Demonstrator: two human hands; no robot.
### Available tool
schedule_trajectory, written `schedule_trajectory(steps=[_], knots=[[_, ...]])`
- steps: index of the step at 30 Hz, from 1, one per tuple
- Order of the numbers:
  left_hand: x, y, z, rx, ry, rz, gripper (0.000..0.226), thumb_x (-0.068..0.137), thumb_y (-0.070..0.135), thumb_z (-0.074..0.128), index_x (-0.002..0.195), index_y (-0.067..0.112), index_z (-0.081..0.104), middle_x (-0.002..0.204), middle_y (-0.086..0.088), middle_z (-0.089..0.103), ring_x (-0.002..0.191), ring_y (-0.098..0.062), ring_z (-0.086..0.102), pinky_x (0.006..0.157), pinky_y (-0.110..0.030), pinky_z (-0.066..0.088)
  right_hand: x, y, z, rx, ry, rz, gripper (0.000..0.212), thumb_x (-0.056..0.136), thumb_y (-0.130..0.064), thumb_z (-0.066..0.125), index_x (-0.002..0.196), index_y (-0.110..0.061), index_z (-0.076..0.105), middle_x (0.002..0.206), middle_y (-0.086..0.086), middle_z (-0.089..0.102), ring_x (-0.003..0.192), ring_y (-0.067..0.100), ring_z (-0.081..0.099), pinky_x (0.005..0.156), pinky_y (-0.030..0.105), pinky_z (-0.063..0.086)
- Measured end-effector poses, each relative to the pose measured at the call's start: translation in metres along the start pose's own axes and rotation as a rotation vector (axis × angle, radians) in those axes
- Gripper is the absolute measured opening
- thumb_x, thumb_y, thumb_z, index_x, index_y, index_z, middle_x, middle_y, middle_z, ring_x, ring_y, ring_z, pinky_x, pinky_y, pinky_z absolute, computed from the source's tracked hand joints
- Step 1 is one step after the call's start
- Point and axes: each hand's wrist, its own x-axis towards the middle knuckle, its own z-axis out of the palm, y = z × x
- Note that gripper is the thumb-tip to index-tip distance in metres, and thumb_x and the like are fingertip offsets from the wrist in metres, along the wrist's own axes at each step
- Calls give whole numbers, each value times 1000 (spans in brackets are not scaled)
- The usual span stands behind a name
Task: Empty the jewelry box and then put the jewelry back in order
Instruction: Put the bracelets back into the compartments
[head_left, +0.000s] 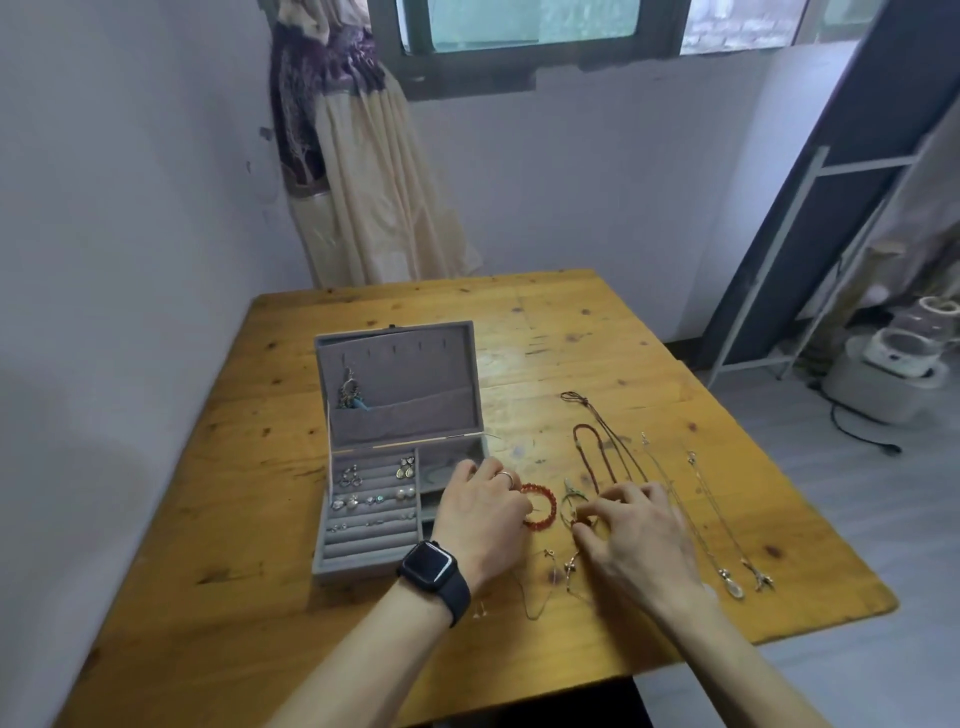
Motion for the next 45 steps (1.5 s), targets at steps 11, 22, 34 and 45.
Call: schedule_trajectory(steps=[11, 22, 34, 45], knots=[[5, 3, 9, -80, 82, -76, 24, 103, 28, 46, 112, 24, 68, 102, -1, 70, 104, -23, 55, 94, -36, 38, 1, 11, 23, -45, 131, -107, 22, 93, -46, 60, 100, -30, 74, 106, -6, 68, 104, 18, 51, 75, 32, 44], [4, -58, -24, -874, 277, -507, 9, 96, 27, 62, 99, 27, 70, 83, 13, 74, 81, 3, 67, 71, -16, 53, 17, -11, 19, 409, 141, -42, 20, 102, -35, 50, 107, -24, 67, 97, -10, 64, 97, 13, 56, 77, 24, 42], [27, -85, -9, -414, 15, -556, 14, 95, 38, 60, 100, 33, 71, 97, 6, 74, 95, -20, 67, 82, -37, 57, 53, -43, 23, 1082, -33, 386, 25, 103, -32, 50, 109, -17, 69, 100, -4, 68, 94, 8, 60, 84, 30, 47], [32, -86, 1, 175, -78, -398, 22, 95, 30, 57, 110, 25, 73, 107, 0, 72, 105, -26, 59, 82, -36, 46, 44, -34, 28, 1028, -6, 305, 20, 100, -38, 56, 107, -25, 69, 99, -11, 68, 96, 4, 61, 76, 22, 48]])
